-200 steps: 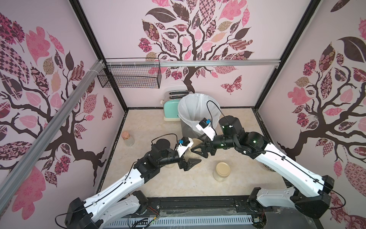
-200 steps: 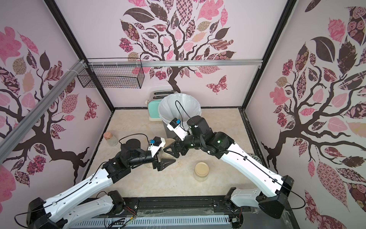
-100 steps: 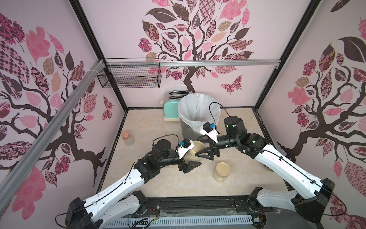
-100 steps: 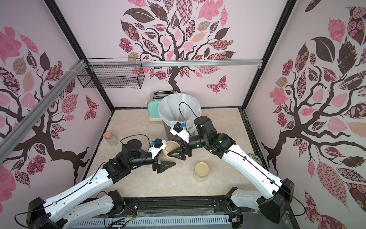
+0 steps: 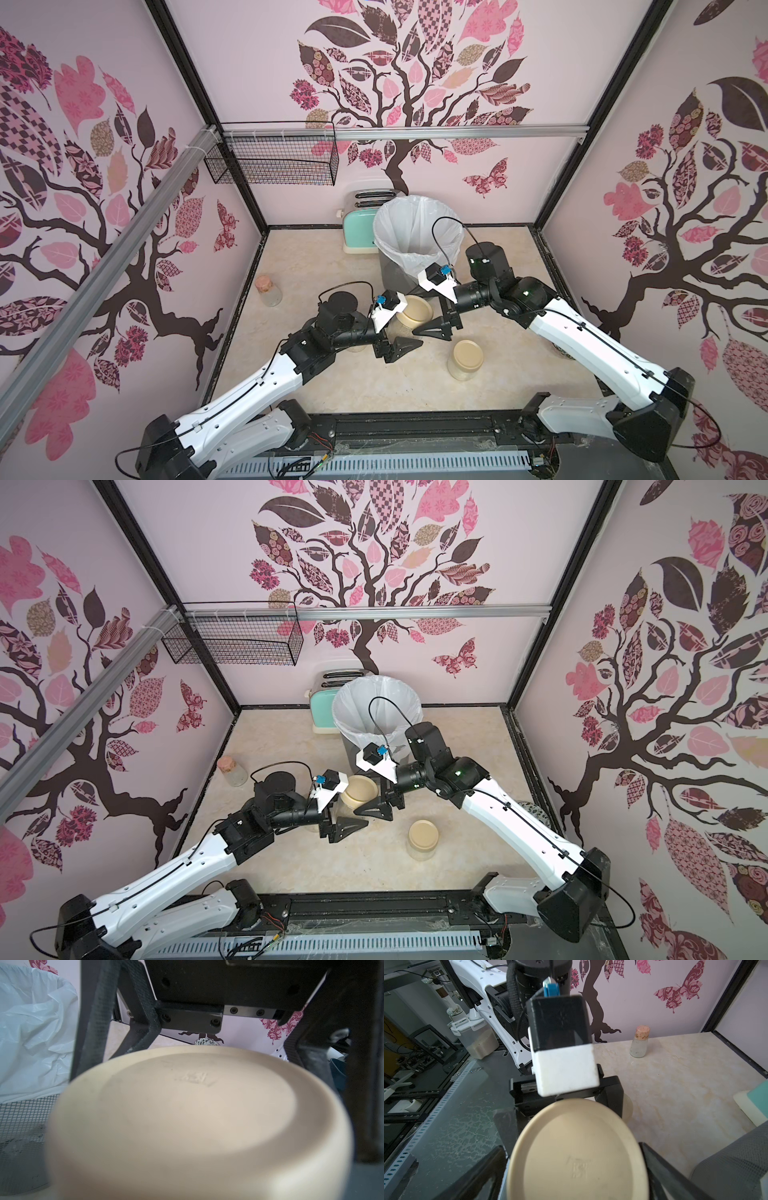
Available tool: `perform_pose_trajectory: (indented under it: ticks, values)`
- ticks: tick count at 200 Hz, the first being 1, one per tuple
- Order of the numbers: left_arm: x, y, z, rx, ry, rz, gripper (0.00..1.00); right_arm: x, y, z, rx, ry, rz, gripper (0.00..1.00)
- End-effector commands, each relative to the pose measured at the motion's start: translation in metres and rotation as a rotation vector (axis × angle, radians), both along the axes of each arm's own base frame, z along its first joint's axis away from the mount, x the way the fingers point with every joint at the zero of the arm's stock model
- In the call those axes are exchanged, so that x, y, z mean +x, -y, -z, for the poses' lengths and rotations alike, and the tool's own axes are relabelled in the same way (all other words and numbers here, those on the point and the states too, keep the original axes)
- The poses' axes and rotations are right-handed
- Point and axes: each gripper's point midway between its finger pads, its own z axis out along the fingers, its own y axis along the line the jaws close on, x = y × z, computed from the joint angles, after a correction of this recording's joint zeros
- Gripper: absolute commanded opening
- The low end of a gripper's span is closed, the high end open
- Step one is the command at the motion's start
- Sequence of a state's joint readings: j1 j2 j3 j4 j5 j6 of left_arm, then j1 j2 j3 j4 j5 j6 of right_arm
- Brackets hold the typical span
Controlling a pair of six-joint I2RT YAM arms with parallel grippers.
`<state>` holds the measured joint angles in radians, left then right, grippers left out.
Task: Empty moldy rice from jars
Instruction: Unscrew the lid from the jar.
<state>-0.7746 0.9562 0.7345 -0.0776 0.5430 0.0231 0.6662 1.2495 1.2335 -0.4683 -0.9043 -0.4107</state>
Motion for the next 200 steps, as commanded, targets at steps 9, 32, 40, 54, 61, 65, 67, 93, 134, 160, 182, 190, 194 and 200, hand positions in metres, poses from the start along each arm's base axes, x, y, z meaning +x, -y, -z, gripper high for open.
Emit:
perform_pose_trajectory:
  ticks: [9,32,40,54,61,65,67,93,134,160,182,190,194,200]
  values:
    - [0.004,-0.002,-0.046,-0.114,0.116,-0.019,0.59,0.003,0.009,-0.016,-0.005,0.011,0.1,0.99]
    - [0.007,-0.002,-0.044,-0.111,0.116,-0.032,0.59,0.002,0.02,-0.021,-0.02,-0.014,0.171,1.0]
    - [0.007,-0.002,-0.044,-0.113,0.118,-0.034,0.59,0.003,0.023,-0.022,-0.022,-0.023,0.206,0.99]
    - [0.009,-0.001,-0.044,-0.112,0.118,-0.035,0.58,0.003,0.028,-0.024,-0.03,-0.041,0.24,1.0]
    - [0.009,-0.001,-0.043,-0.111,0.116,-0.035,0.58,0.003,0.03,-0.025,-0.033,-0.053,0.259,1.0]
    - [0.009,-0.001,-0.043,-0.111,0.116,-0.035,0.59,0.004,0.031,-0.026,-0.033,-0.062,0.273,1.0]
    - [0.009,-0.001,-0.043,-0.111,0.117,-0.035,0.58,0.004,0.032,-0.026,-0.033,-0.067,0.278,1.0]
    - [0.01,0.0,-0.042,-0.11,0.116,-0.037,0.58,0.012,0.036,-0.028,-0.048,-0.133,0.36,1.0]
    - [0.011,0.001,-0.04,-0.107,0.114,-0.036,0.58,0.026,0.031,-0.032,-0.064,-0.272,0.452,0.99]
    - [0.012,0.001,-0.039,-0.105,0.114,-0.039,0.58,0.023,0.024,-0.04,-0.055,-0.293,0.457,1.0]
    - [0.012,0.0,-0.039,-0.106,0.115,-0.042,0.58,0.021,0.018,-0.04,-0.086,-0.296,0.468,1.0]
    - [0.012,0.0,-0.039,-0.105,0.116,-0.045,0.59,0.02,0.015,-0.037,-0.107,-0.288,0.477,1.0]
    - [0.013,0.0,-0.039,-0.104,0.115,-0.046,0.58,0.02,0.014,-0.035,-0.117,-0.285,0.482,1.0]
    - [0.013,0.0,-0.04,-0.106,0.117,-0.048,0.58,0.019,0.012,-0.033,-0.132,-0.281,0.485,1.0]
